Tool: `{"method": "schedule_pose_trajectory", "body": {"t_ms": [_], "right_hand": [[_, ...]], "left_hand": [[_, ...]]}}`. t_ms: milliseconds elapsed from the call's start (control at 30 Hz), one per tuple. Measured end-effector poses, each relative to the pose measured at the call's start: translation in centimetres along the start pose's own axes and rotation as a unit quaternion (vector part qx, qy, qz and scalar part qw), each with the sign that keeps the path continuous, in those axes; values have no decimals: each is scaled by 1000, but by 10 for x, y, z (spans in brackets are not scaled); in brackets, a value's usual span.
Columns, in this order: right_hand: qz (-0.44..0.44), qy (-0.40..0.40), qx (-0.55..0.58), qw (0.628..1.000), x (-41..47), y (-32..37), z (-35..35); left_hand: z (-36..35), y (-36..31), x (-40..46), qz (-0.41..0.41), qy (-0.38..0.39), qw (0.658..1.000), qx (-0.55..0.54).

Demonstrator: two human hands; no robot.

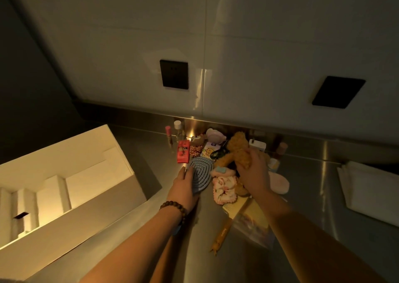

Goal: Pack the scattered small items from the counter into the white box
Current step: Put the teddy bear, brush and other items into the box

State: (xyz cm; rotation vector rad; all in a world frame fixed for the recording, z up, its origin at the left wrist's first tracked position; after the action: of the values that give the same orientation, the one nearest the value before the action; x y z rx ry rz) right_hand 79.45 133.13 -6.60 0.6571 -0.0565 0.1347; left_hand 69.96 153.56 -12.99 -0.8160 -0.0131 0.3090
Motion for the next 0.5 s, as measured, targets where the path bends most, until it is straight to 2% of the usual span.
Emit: {"method": "schedule_pose_trajectory", "body": {"t_ms": [333, 500], "right_hand": [[49, -40, 76, 995, -23, 26, 36], [92, -49, 92, 990, -31, 51, 52]], "left_hand": [[28, -5, -28, -14, -64, 997, -41], [52, -28, -45, -59, -110, 990, -62]]}}
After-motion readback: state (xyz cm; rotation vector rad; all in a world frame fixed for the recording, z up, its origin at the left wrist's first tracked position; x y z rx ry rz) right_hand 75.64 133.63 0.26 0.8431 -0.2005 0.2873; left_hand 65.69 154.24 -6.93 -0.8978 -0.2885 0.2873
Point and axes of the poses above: each hand's wrist, its own x-axis towards the middle knuckle, its own z-axis out of the back of the hand, y = z × x, the point moved 8 cm from there along x, towards the middle knuckle, and after that the axes turned 11 degrees about -x, right-handed, at the moved point
